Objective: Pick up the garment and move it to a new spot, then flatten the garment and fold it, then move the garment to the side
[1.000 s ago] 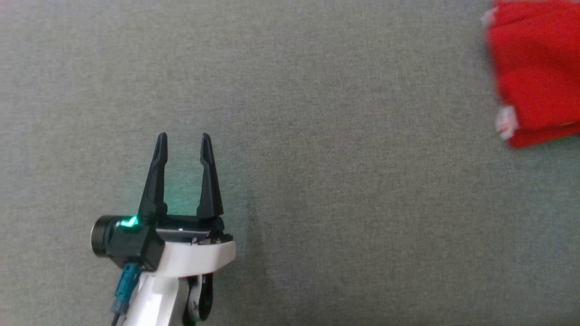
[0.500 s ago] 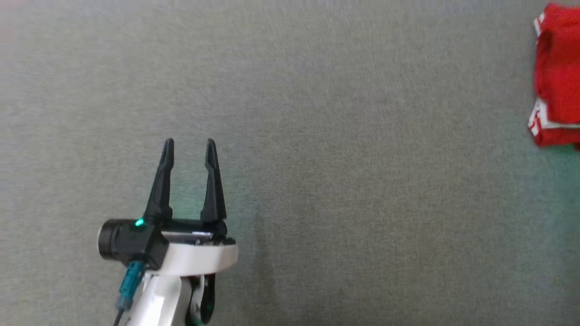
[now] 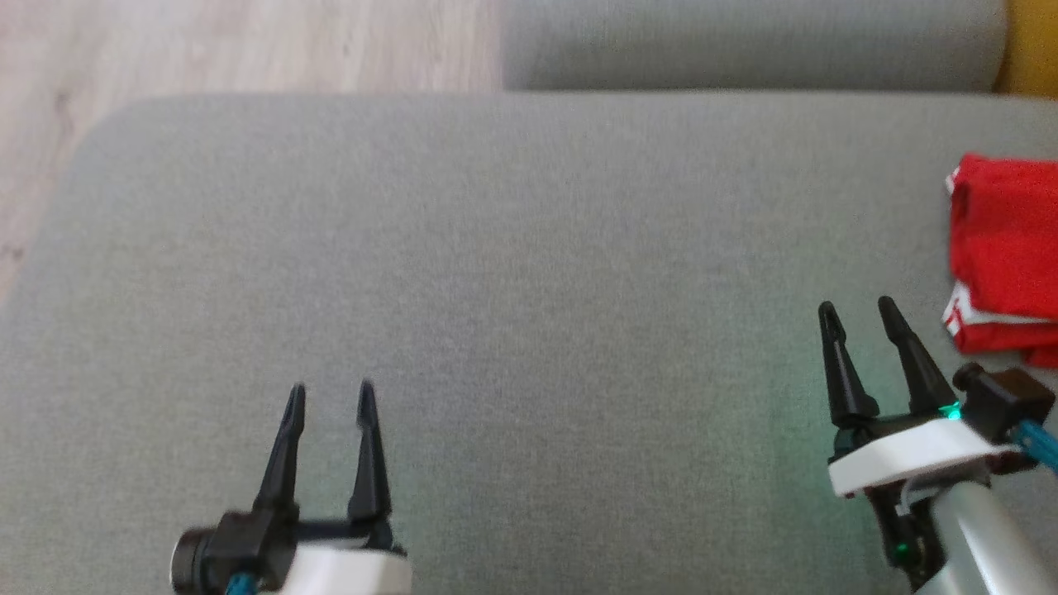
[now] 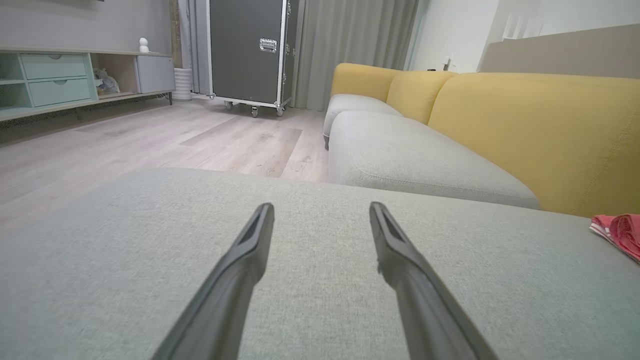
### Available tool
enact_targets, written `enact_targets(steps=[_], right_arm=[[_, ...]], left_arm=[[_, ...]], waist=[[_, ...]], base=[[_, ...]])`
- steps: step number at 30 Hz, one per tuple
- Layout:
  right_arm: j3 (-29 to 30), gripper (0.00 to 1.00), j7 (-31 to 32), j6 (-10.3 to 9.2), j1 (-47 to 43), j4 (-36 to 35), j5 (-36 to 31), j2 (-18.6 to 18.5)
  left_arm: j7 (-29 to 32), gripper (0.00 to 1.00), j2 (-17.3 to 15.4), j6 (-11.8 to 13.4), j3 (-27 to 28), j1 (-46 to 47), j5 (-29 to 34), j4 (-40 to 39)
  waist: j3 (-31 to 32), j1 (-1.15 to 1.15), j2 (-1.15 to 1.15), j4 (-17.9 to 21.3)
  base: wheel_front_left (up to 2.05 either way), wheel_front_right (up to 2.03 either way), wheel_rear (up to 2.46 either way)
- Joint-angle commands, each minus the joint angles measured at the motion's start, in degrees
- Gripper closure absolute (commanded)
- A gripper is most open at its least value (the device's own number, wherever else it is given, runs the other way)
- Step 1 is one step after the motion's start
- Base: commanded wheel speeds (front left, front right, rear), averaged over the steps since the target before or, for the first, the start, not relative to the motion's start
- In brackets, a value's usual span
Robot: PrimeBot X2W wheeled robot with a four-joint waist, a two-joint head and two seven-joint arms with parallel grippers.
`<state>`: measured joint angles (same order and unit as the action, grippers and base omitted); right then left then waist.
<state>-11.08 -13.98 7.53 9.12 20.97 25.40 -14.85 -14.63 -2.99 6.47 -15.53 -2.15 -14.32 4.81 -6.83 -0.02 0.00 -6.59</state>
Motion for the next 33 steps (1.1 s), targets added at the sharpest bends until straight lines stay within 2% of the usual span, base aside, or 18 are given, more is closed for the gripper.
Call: enact_targets(steps=[1,3,4,10,16,29,30,33], right_arm=[[-0.28,0.00,-0.90,-0.04,-0.32,-2.37,-1.52,0.49],[2.92,0.00,-0.98,-0.04,-3.27,-8.01,-4.85,5.10],[3.76,0.00,-0.99,-0.04,-4.77,-9.66,-6.29,6.25],[8.55,0.00,-1.00,-0.04,-13.87,-16.04,-13.99,10.31],[8.90,0.00,-1.01,-0.04,-18.74,-17.72,-16.73,11.55],[8.69,0.00,-1.01,-0.04,-18.88,-17.74,-17.73,11.93],[9.82,1.00,-0.39,0.00,-20.83,-15.62,-17.39,12.24],[9.62,1.00,-0.29,0.00,-21.26,-12.76,-17.27,12.26]], left_arm=[[-0.37,0.00,0.12,-0.66,2.56,-0.03,0.56,-2.00],[-0.37,0.00,0.12,-2.09,4.08,-2.35,1.20,-2.74],[-0.37,0.00,0.12,-2.52,4.46,-3.02,1.46,-3.03],[-0.37,0.00,0.12,-3.99,6.16,-5.44,2.63,-4.23],[-0.37,0.00,0.12,-4.15,7.35,-6.63,3.62,-3.93],[-0.37,0.00,0.12,-4.03,8.00,-7.00,4.48,-2.12],[0.01,1.00,-0.08,-4.10,6.05,-8.72,3.86,-0.41],[0.04,1.00,-0.07,-4.13,5.98,-9.25,3.62,2.60]], waist=[[3.47,0.02,0.00,-1.10],[5.62,0.02,0.00,-0.81],[6.22,0.02,0.00,-0.75],[8.36,0.02,0.00,-0.46],[9.18,0.02,0.00,0.48],[9.25,0.02,0.00,1.41],[9.23,0.02,0.00,1.42],[9.23,0.02,0.00,1.45]], base=[[0.00,0.00,0.00],[0.00,0.00,0.00],[0.00,0.00,0.00],[0.00,0.00,0.00],[0.00,0.00,0.00],[0.00,0.00,0.00],[0.00,0.00,0.00],[0.00,0.00,0.00]])
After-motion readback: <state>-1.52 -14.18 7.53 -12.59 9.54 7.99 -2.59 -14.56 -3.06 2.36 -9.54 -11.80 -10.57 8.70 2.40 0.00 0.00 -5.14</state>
